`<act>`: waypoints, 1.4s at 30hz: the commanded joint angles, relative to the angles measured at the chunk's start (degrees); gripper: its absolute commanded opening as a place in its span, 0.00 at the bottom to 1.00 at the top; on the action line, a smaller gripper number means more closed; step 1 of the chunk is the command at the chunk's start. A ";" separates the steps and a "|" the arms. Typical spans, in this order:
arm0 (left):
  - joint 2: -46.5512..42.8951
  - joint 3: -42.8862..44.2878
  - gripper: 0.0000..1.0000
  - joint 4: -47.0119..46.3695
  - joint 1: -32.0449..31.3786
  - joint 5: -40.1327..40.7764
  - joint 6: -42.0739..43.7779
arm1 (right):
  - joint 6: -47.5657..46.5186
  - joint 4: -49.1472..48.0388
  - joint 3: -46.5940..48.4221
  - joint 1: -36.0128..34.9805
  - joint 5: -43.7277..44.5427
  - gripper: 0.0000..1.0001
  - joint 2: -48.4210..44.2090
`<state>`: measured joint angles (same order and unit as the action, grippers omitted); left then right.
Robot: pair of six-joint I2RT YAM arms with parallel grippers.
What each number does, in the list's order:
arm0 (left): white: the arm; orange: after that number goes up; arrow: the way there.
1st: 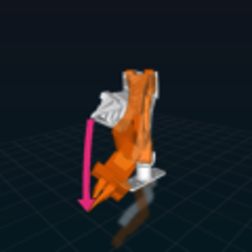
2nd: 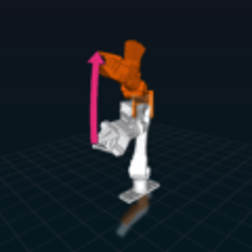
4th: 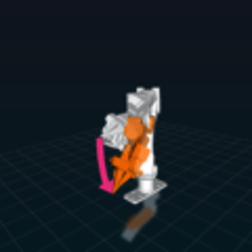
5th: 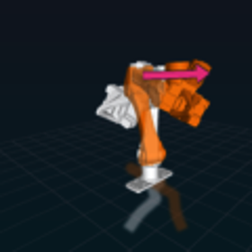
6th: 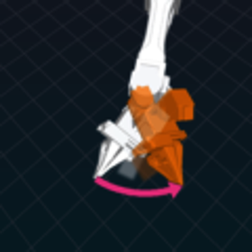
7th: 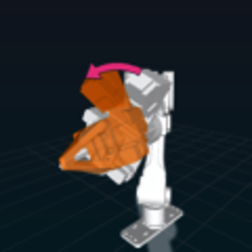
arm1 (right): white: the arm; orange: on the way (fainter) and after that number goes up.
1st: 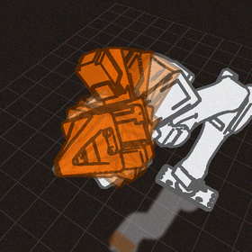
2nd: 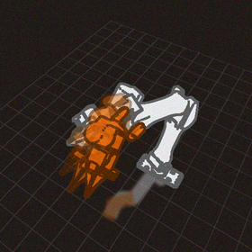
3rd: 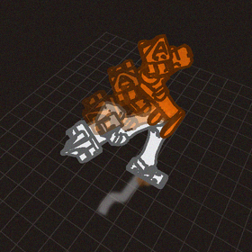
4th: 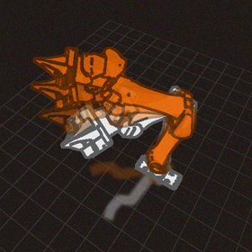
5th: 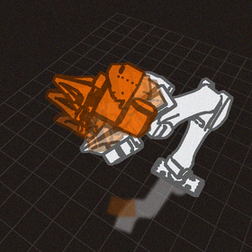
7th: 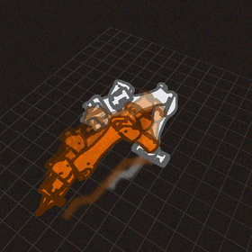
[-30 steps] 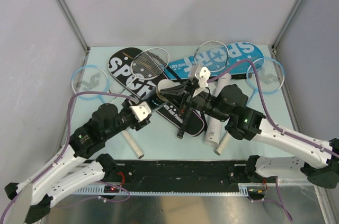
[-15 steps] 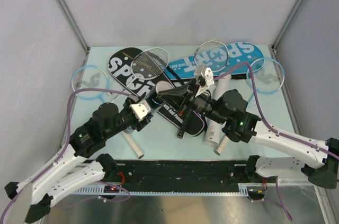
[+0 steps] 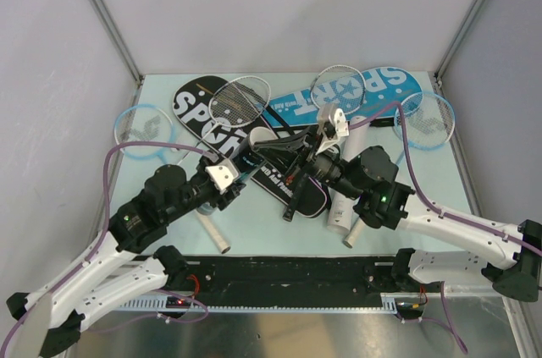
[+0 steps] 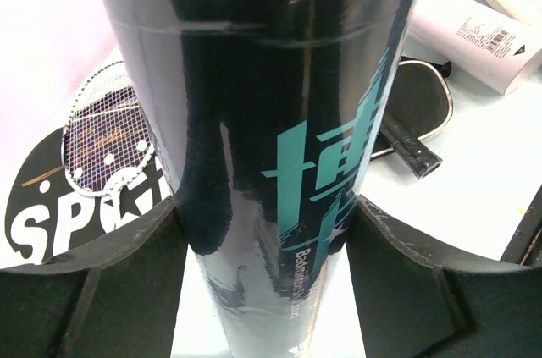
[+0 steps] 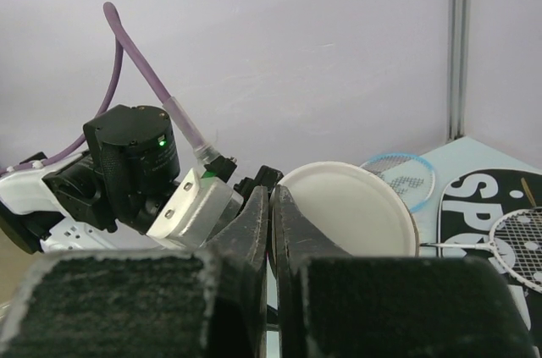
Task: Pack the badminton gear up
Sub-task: Close the lid on the shuttle tube.
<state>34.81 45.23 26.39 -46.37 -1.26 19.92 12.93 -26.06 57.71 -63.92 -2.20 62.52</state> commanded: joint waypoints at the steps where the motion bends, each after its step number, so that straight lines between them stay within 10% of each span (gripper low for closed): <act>1: -1.40 3.31 0.15 -7.36 -0.21 -1.48 -1.89 | -2.02 -0.59 -0.76 0.08 1.44 0.00 0.08; 11: -0.80 3.79 0.16 -7.52 -0.21 -1.42 -2.11 | -2.53 0.34 -1.51 -0.02 0.19 0.07 0.00; 30: -1.90 3.12 0.15 -7.45 -0.19 0.03 -1.42 | 3.30 3.59 -0.88 1.08 -1.32 0.51 -0.28; 42: -0.03 4.49 0.15 -7.45 -0.22 0.11 -0.71 | -2.30 18.50 2.01 1.10 -2.46 0.53 4.22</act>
<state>35.20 45.23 28.53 -46.24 1.21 18.96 13.28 -19.14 59.07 -62.43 -2.90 63.99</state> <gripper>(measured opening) 0.698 0.535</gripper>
